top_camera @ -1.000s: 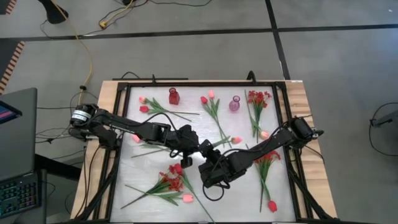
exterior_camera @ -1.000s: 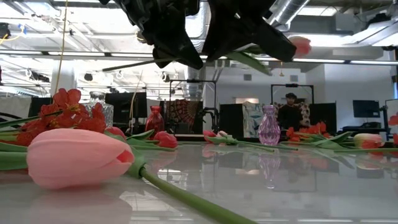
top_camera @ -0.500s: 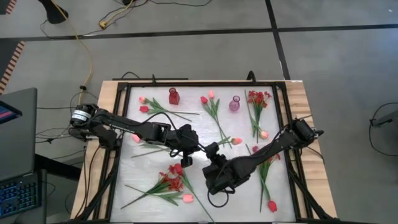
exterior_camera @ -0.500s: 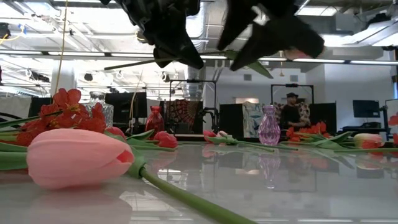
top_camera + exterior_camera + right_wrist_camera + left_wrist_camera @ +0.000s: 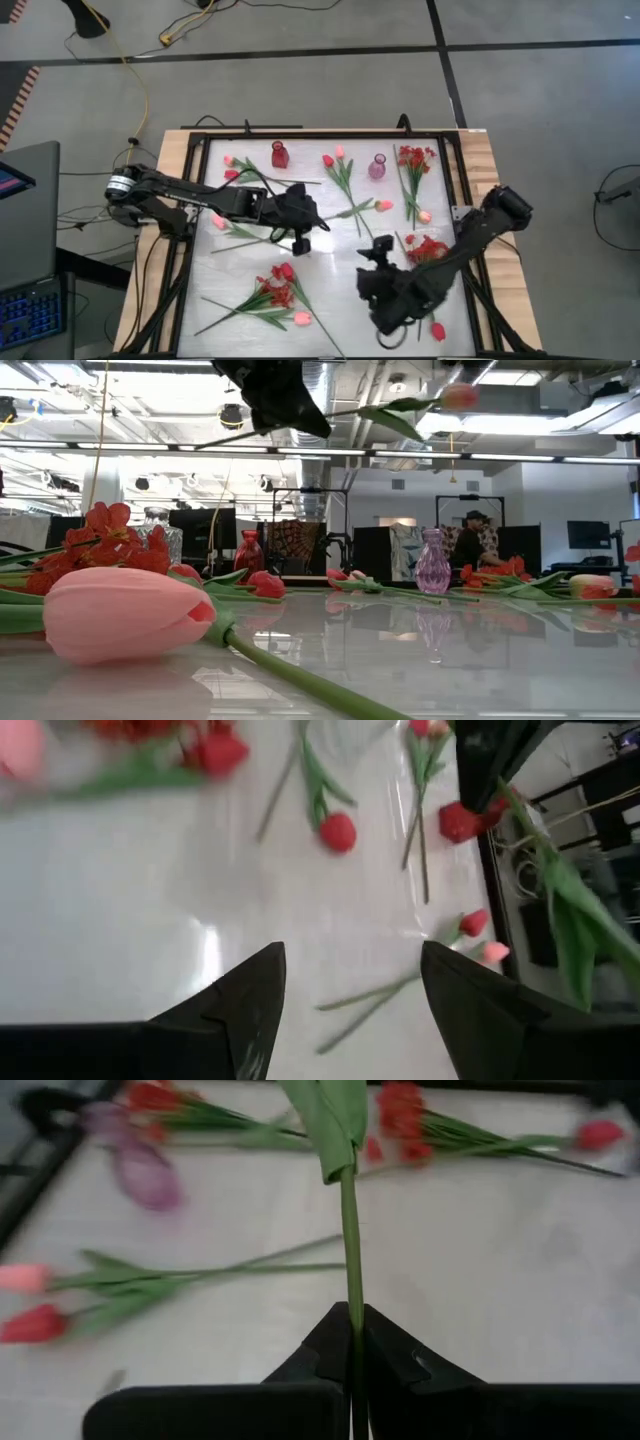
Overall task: Sort flowers into vase by color
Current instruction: Put the pink tulip into the purple vase
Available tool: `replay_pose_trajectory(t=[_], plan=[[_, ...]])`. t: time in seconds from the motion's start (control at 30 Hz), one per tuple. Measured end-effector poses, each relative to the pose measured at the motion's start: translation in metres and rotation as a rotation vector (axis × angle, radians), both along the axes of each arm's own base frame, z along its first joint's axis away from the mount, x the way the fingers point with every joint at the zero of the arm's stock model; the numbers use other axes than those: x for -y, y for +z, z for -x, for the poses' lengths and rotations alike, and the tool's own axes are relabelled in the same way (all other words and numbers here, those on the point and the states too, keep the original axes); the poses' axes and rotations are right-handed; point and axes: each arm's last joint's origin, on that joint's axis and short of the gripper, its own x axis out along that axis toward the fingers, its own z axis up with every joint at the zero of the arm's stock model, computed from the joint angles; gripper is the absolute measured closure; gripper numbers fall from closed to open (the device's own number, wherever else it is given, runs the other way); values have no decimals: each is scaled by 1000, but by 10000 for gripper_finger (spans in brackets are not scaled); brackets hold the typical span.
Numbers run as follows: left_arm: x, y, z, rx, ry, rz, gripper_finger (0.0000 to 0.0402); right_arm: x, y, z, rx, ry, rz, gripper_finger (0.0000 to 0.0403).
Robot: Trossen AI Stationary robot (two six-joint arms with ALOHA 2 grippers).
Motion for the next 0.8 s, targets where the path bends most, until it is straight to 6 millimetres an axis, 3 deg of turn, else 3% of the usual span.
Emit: replay_pose_trajectory(t=[0.2,0.4,0.57,0.67,0.8], plan=[[-2,34,23,96,-33,-62,401,-10,-6,47,263,-23,-27,142],[-3,59,47,224,-150,-79,401,6,-30,77,521,-139,-181,143],[-4,63,59,346,-257,-78,401,22,-46,71,623,-226,-361,143],[-7,60,63,423,-306,-69,401,38,-56,59,486,-231,-542,143],[-13,55,63,504,-406,-27,401,50,-66,42,360,-87,-632,143]])
